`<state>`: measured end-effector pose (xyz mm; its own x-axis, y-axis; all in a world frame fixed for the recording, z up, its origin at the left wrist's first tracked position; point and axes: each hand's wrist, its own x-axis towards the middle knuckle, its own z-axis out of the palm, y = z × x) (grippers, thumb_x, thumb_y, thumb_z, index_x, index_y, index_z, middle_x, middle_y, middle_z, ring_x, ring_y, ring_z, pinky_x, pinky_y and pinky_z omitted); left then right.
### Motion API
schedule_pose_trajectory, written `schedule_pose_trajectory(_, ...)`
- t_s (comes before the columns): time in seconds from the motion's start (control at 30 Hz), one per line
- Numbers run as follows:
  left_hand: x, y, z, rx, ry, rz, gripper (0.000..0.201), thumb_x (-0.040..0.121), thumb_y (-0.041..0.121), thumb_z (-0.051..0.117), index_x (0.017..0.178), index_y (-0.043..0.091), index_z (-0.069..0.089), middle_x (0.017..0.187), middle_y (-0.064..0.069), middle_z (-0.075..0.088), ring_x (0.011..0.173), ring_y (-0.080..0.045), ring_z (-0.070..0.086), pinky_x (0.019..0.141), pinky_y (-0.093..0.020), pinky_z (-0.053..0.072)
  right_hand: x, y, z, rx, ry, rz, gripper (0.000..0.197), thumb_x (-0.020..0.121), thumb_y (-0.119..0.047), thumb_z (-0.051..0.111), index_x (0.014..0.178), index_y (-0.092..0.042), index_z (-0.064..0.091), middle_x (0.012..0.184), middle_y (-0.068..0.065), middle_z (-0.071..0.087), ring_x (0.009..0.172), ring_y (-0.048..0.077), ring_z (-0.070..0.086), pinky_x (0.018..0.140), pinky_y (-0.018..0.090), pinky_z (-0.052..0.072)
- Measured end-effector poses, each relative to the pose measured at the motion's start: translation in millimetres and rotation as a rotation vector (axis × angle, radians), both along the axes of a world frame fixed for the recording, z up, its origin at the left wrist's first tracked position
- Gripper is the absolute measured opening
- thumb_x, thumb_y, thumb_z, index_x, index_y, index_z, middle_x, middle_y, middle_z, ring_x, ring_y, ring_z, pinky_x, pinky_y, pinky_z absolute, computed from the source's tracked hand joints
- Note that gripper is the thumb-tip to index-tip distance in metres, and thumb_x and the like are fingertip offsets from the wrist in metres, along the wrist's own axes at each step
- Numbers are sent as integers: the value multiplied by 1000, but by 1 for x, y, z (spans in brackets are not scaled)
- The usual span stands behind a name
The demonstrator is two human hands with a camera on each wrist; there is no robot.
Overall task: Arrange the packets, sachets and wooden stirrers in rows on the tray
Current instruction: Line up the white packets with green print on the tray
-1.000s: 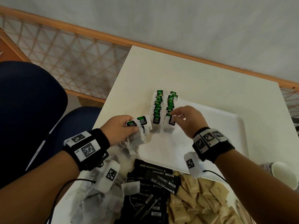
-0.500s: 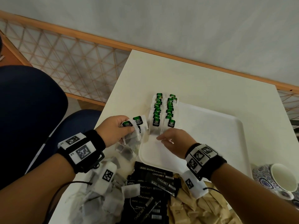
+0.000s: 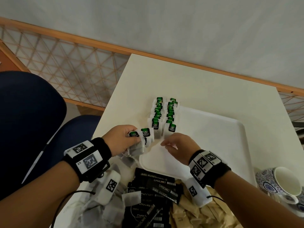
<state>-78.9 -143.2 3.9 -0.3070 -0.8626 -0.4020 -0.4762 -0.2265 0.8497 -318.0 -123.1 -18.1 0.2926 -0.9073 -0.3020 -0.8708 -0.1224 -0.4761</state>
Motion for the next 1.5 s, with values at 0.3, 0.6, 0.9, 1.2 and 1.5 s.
schedule_pose_trajectory(0.3, -18, 4, 2, -17, -18, -87, 20, 88, 8, 63, 86, 27, 68, 75, 0, 67, 62, -8, 57, 59, -19, 45, 18, 4, 27, 110, -559, -260, 25, 83, -52, 56, 98, -36, 69, 80, -15, 68, 73, -3, 61, 70, 13, 47)
schedule_pose_trajectory(0.6, 5, 6, -3, -100, -69, -6, 21, 87, 8, 64, 87, 28, 67, 85, 5, 69, 72, -3, 60, 60, -8, 42, 9, -1, 29, 39, -229, -154, 10, 89, -29, 63, 90, -25, 72, 73, -6, 65, 68, 10, 58, 68, 24, 48)
schedule_pose_trajectory(0.9, 24, -8, 3, -125, -20, 109, 16, 89, 5, 62, 101, 12, 69, 91, -9, 69, 79, -18, 61, 73, -36, 52, -7, -16, 19, 18, -22, -195, 19, 91, -32, 58, 105, -23, 68, 70, -12, 60, 73, 10, 55, 61, 17, 39)
schedule_pose_trajectory(1.2, 7, -5, -5, -114, -5, 56, 17, 88, 2, 61, 96, 15, 70, 79, 4, 67, 60, 7, 56, 57, -9, 44, -16, -27, 11, -7, 2, -298, 19, 90, -28, 58, 108, -25, 64, 69, -14, 52, 78, 13, 55, 68, 24, 39)
schedule_pose_trajectory(1.5, 21, -12, 2, -130, 12, 142, 16, 88, 3, 61, 99, 10, 70, 91, -11, 70, 79, -20, 60, 71, -34, 50, 11, -14, 22, -146, -78, -85, 20, 90, -31, 58, 110, -33, 56, 92, -18, 49, 81, 0, 50, 76, 20, 46)
